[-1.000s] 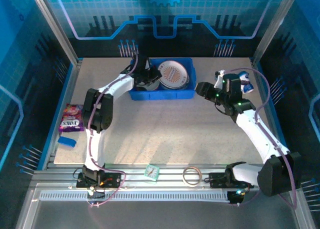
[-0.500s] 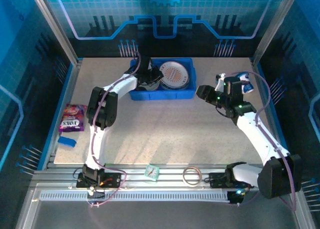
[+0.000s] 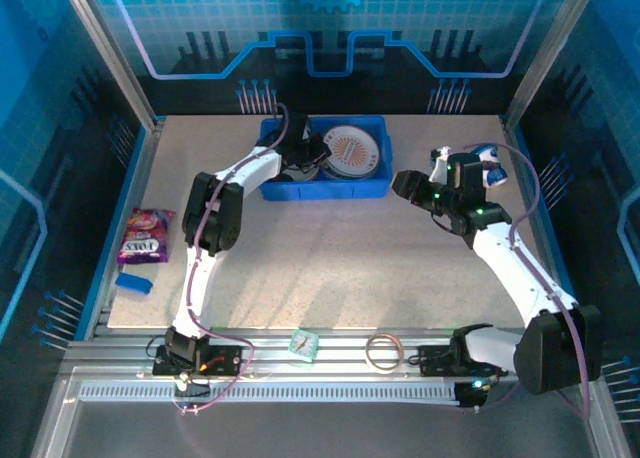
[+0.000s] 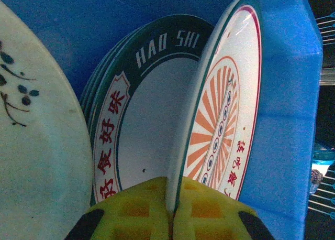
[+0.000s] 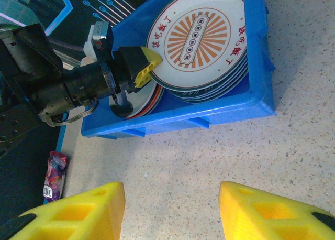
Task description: Place the plates into the plastic bin on the countertop
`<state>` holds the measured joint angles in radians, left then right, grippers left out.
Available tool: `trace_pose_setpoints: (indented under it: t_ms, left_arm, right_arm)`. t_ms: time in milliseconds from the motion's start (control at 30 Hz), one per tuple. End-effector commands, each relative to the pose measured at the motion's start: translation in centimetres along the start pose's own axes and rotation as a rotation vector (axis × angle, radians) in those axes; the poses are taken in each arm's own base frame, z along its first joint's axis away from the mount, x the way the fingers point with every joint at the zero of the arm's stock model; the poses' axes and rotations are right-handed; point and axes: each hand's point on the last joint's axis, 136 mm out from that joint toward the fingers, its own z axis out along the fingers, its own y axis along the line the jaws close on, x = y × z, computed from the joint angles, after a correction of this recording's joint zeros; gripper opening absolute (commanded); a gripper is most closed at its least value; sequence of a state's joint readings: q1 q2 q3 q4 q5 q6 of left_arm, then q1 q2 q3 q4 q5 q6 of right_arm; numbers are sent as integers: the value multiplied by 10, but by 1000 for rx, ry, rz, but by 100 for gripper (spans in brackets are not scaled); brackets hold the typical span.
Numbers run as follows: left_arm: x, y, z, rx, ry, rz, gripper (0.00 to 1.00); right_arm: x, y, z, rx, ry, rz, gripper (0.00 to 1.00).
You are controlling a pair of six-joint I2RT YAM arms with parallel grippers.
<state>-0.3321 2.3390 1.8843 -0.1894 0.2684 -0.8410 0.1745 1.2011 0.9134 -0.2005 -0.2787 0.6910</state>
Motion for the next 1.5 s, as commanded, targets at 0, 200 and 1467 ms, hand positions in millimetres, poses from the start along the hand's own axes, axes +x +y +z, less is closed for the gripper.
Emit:
trace_pose_setpoints:
  t_ms: [0,200,1467]
  left_arm:
    - [0,-13,2,4,-7,6,28]
    - [-2,-13,-2,-42,-8,26,74]
    - [42,-95,-178,-52,-271,543,99]
  right_arm:
    - [-3,-3,1,-10,-4,10,51]
    - [-4,-3,1,-9,-8,8,51]
    - [3,-4,-23,39,-53,-173,98]
